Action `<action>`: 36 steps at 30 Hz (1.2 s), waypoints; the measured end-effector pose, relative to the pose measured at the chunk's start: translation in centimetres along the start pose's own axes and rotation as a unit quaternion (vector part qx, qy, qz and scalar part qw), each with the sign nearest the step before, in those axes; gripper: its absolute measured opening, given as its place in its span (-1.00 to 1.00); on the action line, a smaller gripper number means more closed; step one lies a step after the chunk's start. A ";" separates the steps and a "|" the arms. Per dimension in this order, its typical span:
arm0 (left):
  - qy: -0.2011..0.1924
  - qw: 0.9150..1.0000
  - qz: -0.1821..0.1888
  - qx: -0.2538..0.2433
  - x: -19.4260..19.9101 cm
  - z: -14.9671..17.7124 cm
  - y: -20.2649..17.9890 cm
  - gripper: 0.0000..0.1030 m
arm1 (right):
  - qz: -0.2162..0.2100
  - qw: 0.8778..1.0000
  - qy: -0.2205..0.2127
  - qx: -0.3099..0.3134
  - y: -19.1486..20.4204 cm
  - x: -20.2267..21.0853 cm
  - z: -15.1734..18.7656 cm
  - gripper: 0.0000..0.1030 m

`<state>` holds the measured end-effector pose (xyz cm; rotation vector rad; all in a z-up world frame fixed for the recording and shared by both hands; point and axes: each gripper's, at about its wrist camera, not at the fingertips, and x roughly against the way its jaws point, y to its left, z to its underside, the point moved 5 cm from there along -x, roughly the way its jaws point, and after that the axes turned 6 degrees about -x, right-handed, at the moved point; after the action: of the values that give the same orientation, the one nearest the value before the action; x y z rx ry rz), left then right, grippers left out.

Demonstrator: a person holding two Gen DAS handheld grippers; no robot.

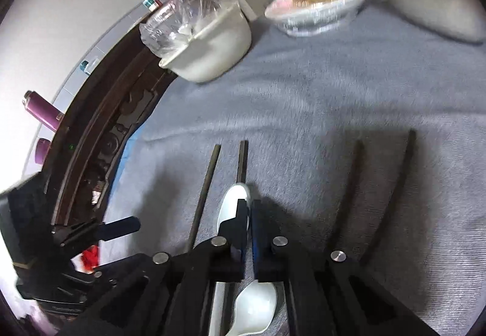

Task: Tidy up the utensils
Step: 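Grasp a white spoon with the right tool while the left tool grasps another spoon, then carry both spoons to the dark cup and release them inside with both tools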

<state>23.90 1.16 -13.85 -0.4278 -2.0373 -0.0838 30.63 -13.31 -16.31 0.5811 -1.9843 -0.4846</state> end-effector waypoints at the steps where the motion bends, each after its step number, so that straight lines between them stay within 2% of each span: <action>1: -0.001 1.000 0.003 0.000 0.0 0.0 -0.2 0.32 | -0.003 1.000 -0.016 -0.004 -0.1 0.5 0.1 -0.95; 5: -0.005 1.000 0.015 -0.014 0.1 -0.4 -1.6 0.32 | -0.015 0.995 -0.094 -0.042 -1.2 3.7 0.1 -0.95; 7: -0.006 1.000 0.015 -0.027 0.0 -0.7 -2.7 0.32 | -0.027 0.986 -0.147 -0.073 -2.5 6.4 0.4 -0.95; 9: -0.004 0.999 0.019 -0.045 -0.6 -1.3 -4.3 0.32 | -0.038 0.977 -0.183 -0.101 -3.8 8.2 0.8 -0.95; 14: 0.000 0.995 0.028 -0.095 -2.2 -2.7 -7.6 0.30 | -0.083 0.958 -0.233 -0.148 -6.5 11.4 0.8 -0.95; 15: 0.004 0.994 0.032 -0.101 -2.6 -2.9 -8.1 0.24 | -0.088 0.955 -0.235 -0.155 -6.8 11.7 0.8 -0.95; 16: 0.009 0.993 0.040 -0.108 -3.0 -3.1 -8.6 0.02 | -0.089 0.954 -0.237 -0.159 -7.1 11.8 0.8 -0.95; 17: 0.014 0.992 0.048 -0.113 -3.2 -3.2 -8.9 -0.13 | -0.089 0.953 -0.240 -0.161 -7.3 12.0 0.7 -0.95; 22: 0.035 0.986 0.074 -0.146 -4.1 -3.3 -10.2 -0.31 | -0.099 0.949 -0.246 -0.172 -7.6 12.2 0.7 -0.95; 25: 0.045 0.982 0.089 -0.160 -4.4 -3.1 -10.8 -0.32 | -0.100 0.950 -0.240 -0.173 -7.7 12.0 0.9 -0.95; 27: 0.052 0.981 0.089 -0.165 -4.8 -3.1 -11.0 -0.42 | -0.097 0.951 -0.240 -0.171 -7.6 11.9 1.0 -0.95; 28: 0.058 0.980 0.092 -0.165 -5.1 -3.1 -11.1 -0.57 | -0.098 0.951 -0.240 -0.171 -7.6 11.9 1.0 -0.95; 30: 0.056 0.981 0.093 -0.162 -5.3 -3.4 -11.0 -0.65 | -0.100 0.950 -0.243 -0.172 -7.8 12.1 1.1 -0.95; 32: 0.057 0.981 0.099 -0.157 -5.6 -3.7 -10.9 -0.82 | -0.102 0.948 -0.245 -0.174 -7.9 12.1 1.0 -0.95; 36: 0.052 0.980 0.098 -0.163 -5.7 -3.7 -11.0 -0.87 | -0.098 0.949 -0.244 -0.176 -8.0 12.0 1.0 -0.95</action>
<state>25.73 -11.54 -15.61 -0.8109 -1.8708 -0.3162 26.37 -26.67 -12.88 0.4596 -2.2309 -1.1732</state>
